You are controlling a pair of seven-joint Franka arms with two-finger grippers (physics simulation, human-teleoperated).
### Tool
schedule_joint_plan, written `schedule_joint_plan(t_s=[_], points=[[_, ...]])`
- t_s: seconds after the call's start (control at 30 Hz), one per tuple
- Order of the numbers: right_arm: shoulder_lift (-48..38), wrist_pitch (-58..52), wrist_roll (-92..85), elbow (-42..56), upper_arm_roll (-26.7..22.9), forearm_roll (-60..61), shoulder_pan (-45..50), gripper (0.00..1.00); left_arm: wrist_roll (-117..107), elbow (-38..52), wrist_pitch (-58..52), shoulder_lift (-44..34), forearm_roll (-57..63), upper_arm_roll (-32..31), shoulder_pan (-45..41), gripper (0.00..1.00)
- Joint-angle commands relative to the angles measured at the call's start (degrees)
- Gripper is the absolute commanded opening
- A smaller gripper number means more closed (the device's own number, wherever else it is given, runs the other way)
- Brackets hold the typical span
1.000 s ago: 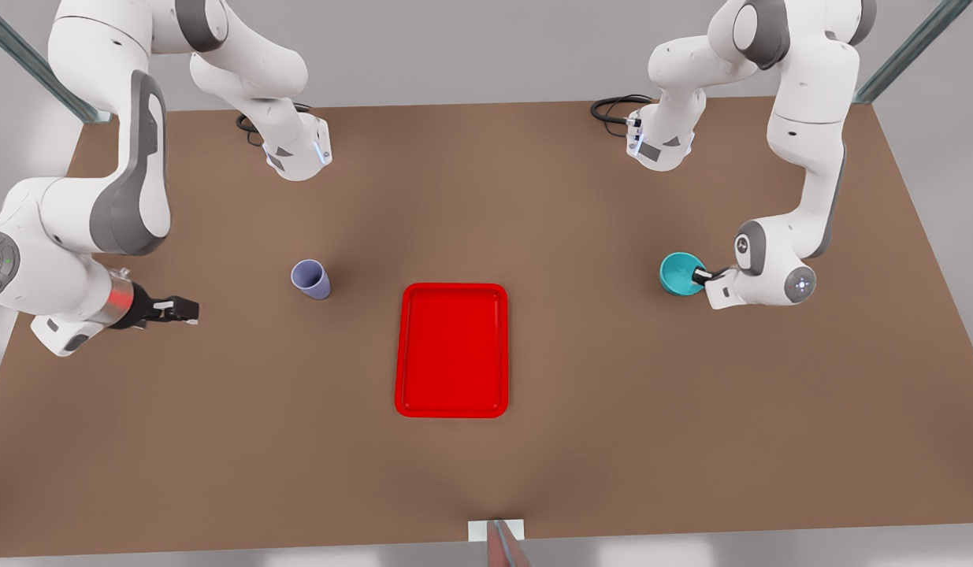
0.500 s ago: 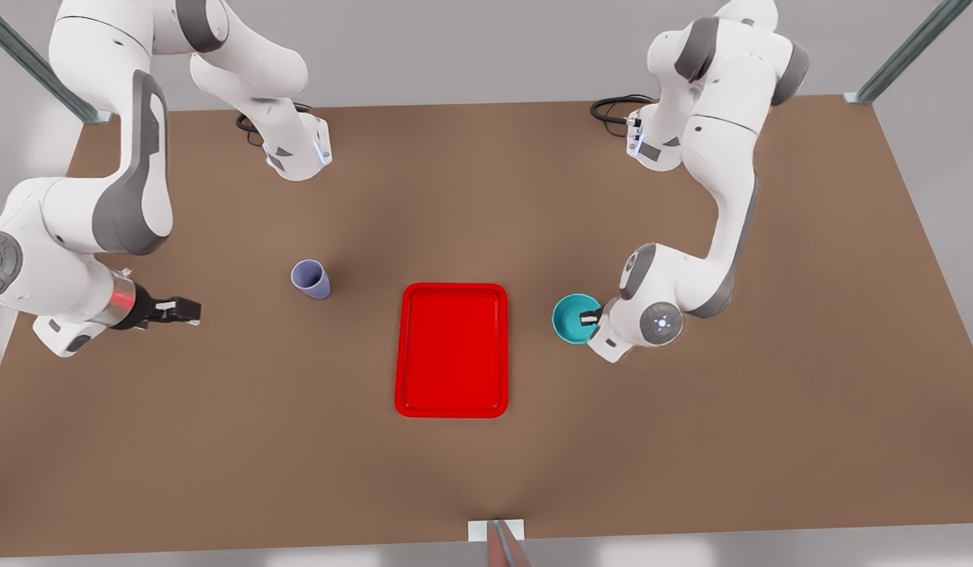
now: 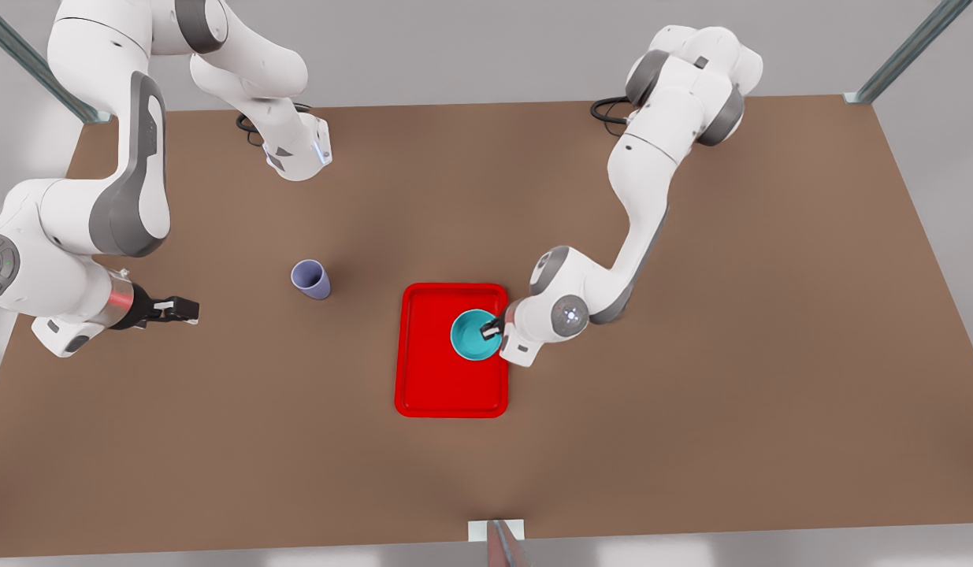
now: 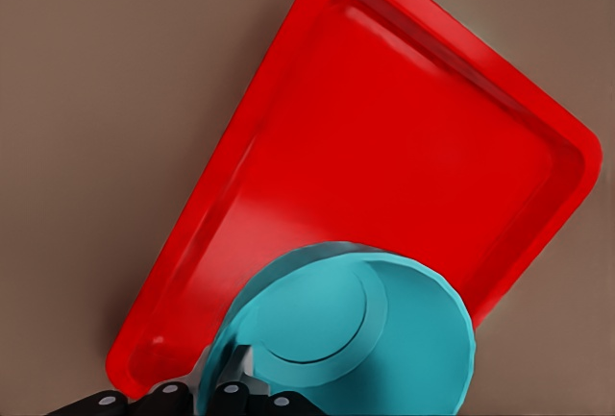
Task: Place the bowl on the tray with the left arm and the cup on the tray with the right arm
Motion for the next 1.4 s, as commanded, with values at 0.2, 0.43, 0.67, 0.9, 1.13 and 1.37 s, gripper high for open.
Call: schedule_joint_plan(t_s=[0.2,0.43,0.67,0.9,1.13,1.37], points=[[0.1,0.0,-0.7,-0.1,-0.2,0.0,-0.2,1.00,1.2,0.0,-2.9,0.9,-3.3,0.1,-0.2,0.21],[2.5,-0.9,-13.3,1.7,0.4,5.2,-6.1,1.00,1.3,-0.1,-2.9,1.7,-4.1,0.0,-1.3,0.64],[2.5,-0.9,-12.6,1.8,0.6,5.2,-6.0,1.00,2.2,0.0,-3.7,2.0,-3.4,0.2,-1.2,0.96],[2.2,-0.8,-12.0,1.8,0.7,4.3,-1.9,1.00,43.0,0.5,-43.8,-19.8,24.1,4.3,13.1,1.00],[-8.1,4.7,14.3,-20.2,0.8,4.2,6.8,1.00,51.6,-9.1,-38.8,-34.1,24.5,10.5,21.3,1.00],[-17.5,14.2,22.7,-40.3,0.5,4.0,11.0,1.00,52.0,-10.1,-41.6,-35.1,22.2,9.2,22.0,1.00]])
